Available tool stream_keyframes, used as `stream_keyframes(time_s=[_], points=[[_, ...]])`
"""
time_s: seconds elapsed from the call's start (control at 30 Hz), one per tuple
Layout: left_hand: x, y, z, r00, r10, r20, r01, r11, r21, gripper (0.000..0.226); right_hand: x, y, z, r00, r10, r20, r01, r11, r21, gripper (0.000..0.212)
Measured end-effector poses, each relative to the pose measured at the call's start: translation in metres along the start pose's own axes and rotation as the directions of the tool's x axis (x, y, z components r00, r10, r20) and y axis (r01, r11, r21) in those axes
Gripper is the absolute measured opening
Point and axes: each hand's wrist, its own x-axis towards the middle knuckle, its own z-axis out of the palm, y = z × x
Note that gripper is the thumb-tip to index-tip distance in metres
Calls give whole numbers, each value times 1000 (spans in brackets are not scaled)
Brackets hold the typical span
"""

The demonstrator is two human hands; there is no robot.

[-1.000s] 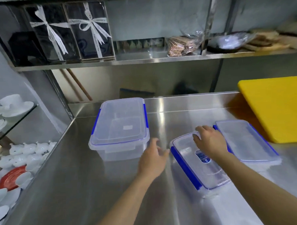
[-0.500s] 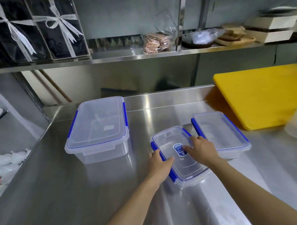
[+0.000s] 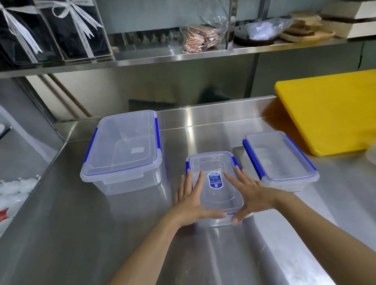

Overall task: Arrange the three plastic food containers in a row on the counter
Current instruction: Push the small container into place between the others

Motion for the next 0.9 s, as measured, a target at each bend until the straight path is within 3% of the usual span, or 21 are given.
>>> stream_keyframes(time_s=[0.1, 0.23, 0.37, 0.5, 0.57, 0.73, 0.9], points=[[1, -5, -1, 995, 40, 88, -55, 983, 173, 130, 3, 8, 2, 1000, 1, 28, 2, 996, -91, 134], [8, -9, -6, 997, 47, 65, -64, 952, 300, 124, 8, 11, -1, 1000, -19, -18, 18, 995, -95, 128], [18, -4, -15, 981, 125, -146, -74, 947, 312, 99, 14, 6, -17, 991, -44, -125, 37, 998, -56, 112], [39, -5, -13, 886, 257, -386, -77, 902, 424, 53, 36, 0, -36, 968, -30, -250, 4, 994, -105, 83], [51, -6, -14, 855, 256, -451, -35, 896, 444, 43, 55, 0, -42, 960, -39, -278, 5, 992, -123, 74], [82, -11, -24, 828, 192, -526, 86, 884, 459, 51, 101, 0, -61, 943, -53, -328, 4, 989, -149, 60], [113, -20, -46, 944, -21, -330, 175, 879, 443, 88, 142, -6, -82, 932, -25, -363, -37, 986, -163, 61]])
